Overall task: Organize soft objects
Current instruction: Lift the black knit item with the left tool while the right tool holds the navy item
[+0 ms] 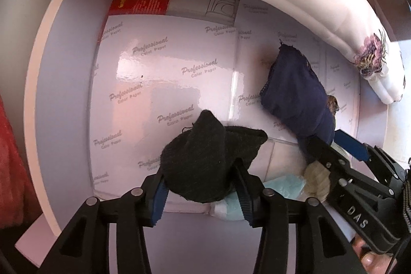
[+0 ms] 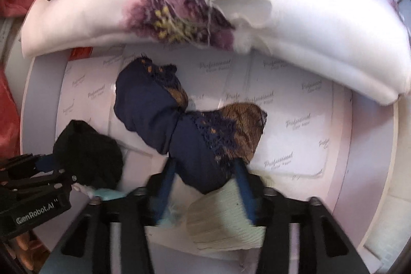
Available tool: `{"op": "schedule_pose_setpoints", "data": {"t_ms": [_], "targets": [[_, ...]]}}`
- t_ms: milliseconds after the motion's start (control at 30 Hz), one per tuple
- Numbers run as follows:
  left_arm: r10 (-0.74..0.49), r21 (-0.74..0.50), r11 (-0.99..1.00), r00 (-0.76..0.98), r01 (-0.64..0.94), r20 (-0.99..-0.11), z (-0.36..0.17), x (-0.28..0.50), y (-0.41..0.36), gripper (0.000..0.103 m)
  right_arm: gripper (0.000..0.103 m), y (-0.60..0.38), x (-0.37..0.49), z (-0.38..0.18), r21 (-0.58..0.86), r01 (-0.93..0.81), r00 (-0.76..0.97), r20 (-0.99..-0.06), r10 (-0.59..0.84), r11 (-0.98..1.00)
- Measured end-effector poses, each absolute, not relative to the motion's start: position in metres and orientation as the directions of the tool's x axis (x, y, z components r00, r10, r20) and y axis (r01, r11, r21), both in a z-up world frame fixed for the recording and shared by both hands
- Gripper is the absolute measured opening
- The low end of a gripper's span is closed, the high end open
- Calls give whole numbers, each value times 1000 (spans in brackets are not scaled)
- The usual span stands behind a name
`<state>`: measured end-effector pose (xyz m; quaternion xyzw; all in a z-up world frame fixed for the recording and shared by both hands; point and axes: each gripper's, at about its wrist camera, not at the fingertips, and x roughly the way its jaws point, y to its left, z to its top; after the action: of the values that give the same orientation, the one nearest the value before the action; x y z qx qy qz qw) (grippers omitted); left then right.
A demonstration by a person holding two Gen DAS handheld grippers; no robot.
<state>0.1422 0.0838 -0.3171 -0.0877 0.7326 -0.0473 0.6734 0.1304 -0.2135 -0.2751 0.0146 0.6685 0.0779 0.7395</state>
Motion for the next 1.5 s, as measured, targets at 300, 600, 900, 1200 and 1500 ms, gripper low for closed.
{"op": "schedule_pose_setpoints", "data": {"t_ms": [300, 600, 900, 1200, 1500], "targets": [[-192, -190, 981, -65, -36, -979, -321, 146, 74, 47, 34, -175, 147, -280, 73, -161, 74, -994, 86, 984], [-248, -248, 968, 1, -33, -969, -290, 147, 73, 33, 34, -174, 131, -288, 95, -146, 14, -995, 98, 985], [-295, -301, 953, 117, -37, -948, -235, 142, 88, 33, 34, -188, 159, -296, 119, -112, 24, -992, 123, 986], [-334, -340, 940, 254, 21, -908, -194, 140, 93, 33, 34, -192, 150, -296, 123, -106, 31, -991, 127, 987], [-419, -429, 900, 417, 74, -807, -124, 158, 99, 33, 35, -191, 149, -295, 124, -106, 30, -991, 128, 987]]}}
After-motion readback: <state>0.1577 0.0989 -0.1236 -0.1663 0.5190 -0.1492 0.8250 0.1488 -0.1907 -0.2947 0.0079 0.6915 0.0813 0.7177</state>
